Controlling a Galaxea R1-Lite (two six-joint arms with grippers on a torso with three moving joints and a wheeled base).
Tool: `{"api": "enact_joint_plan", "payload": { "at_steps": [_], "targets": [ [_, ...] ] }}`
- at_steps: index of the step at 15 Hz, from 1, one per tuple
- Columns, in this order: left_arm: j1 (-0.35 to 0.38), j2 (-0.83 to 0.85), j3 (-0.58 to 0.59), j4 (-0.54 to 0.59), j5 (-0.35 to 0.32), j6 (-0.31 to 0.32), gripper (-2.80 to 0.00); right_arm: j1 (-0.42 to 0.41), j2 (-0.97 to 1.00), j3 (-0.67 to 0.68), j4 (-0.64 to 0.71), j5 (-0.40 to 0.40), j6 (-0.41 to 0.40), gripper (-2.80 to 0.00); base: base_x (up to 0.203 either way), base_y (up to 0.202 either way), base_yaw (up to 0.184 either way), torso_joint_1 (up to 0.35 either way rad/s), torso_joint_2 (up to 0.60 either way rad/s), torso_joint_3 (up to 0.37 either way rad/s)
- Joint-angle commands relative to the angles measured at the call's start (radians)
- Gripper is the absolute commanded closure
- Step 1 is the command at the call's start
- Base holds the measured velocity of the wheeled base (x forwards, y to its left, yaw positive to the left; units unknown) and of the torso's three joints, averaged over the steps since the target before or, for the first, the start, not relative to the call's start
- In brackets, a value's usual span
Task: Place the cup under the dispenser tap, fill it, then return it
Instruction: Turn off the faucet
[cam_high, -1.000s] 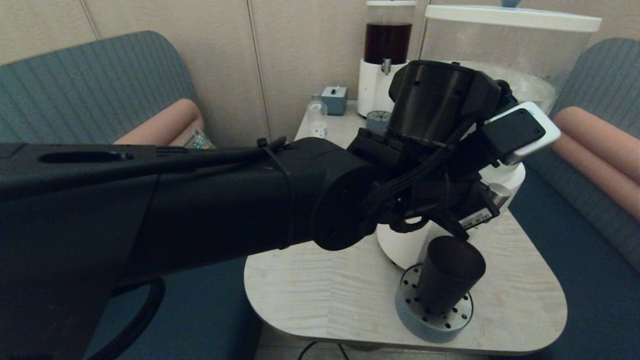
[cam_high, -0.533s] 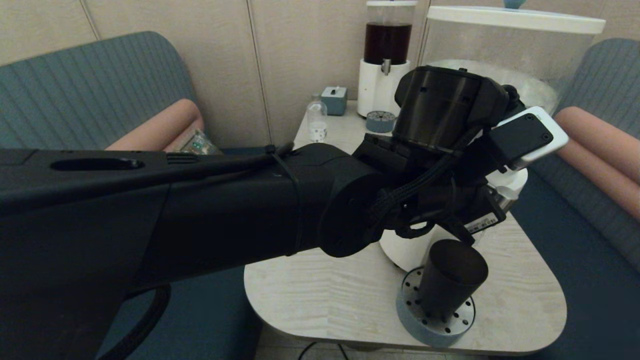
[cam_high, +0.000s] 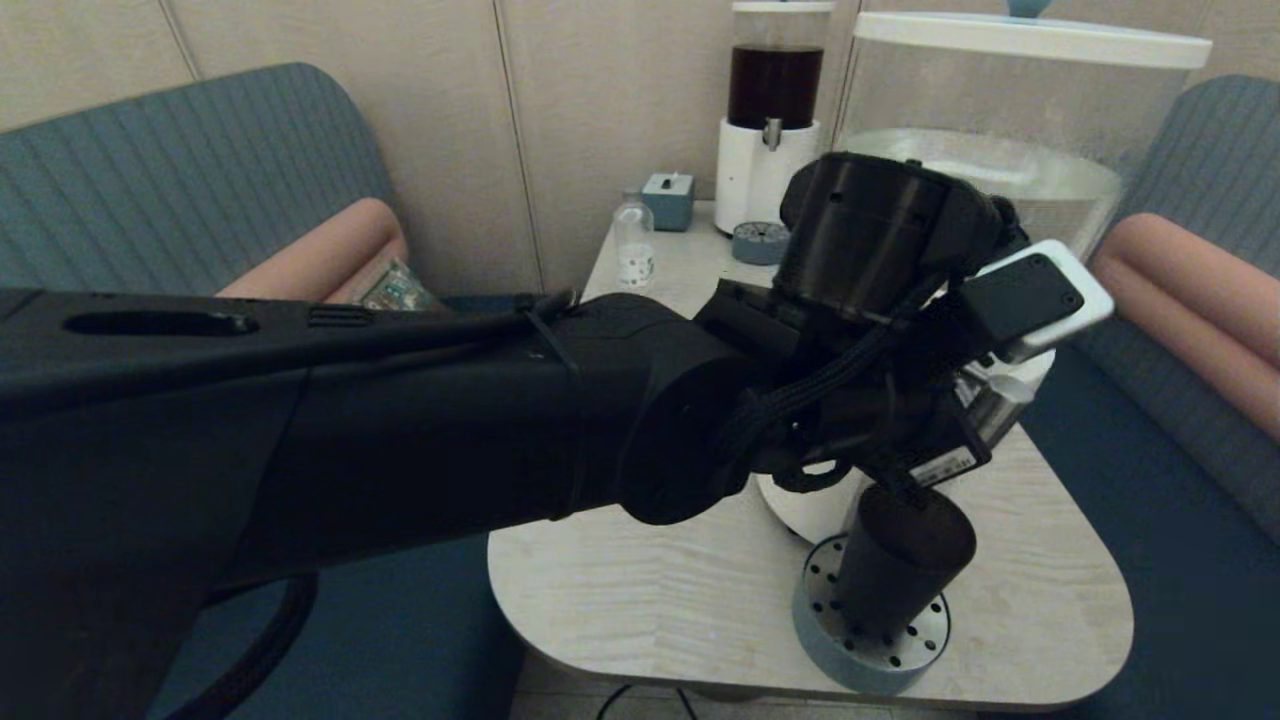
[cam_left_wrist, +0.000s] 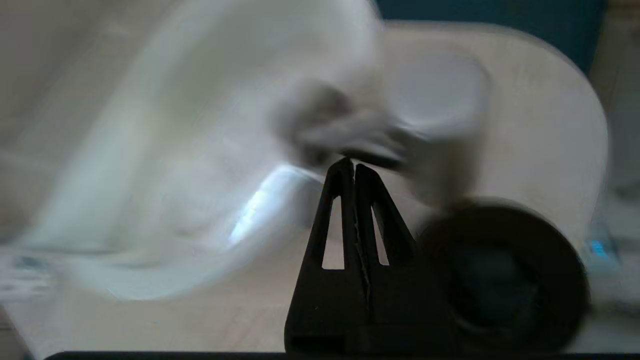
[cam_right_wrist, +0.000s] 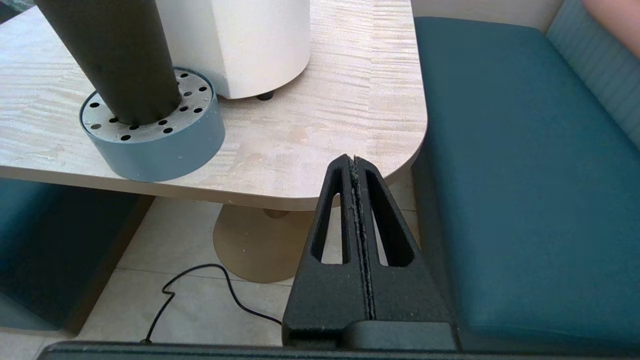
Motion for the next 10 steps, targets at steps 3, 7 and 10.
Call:
{"api": "enact_joint_plan", "payload": {
  "at_steps": [3,7,10],
  "targets": [
    [0.006,-0.068,0.085,-0.001,0.012,0.003,0.00,0.000,0.000,0.000,0.000,0.000,0.000,0.00,0.000,0.000,0.000,0.000,0.00,0.000],
    [0.027,-0.147,0.172,-0.012,0.018,0.001,0.00,0.000,0.000,0.001,0.000,0.000,0.000,0.00,0.000,0.000,0.000,0.000,0.00,0.000],
    [0.043,-0.214,0.220,-0.059,0.010,-0.016,0.00,0.000,0.000,0.000,0.000,0.000,0.000,0.00,0.000,0.000,0.000,0.000,0.00,0.000]
  ]
}}
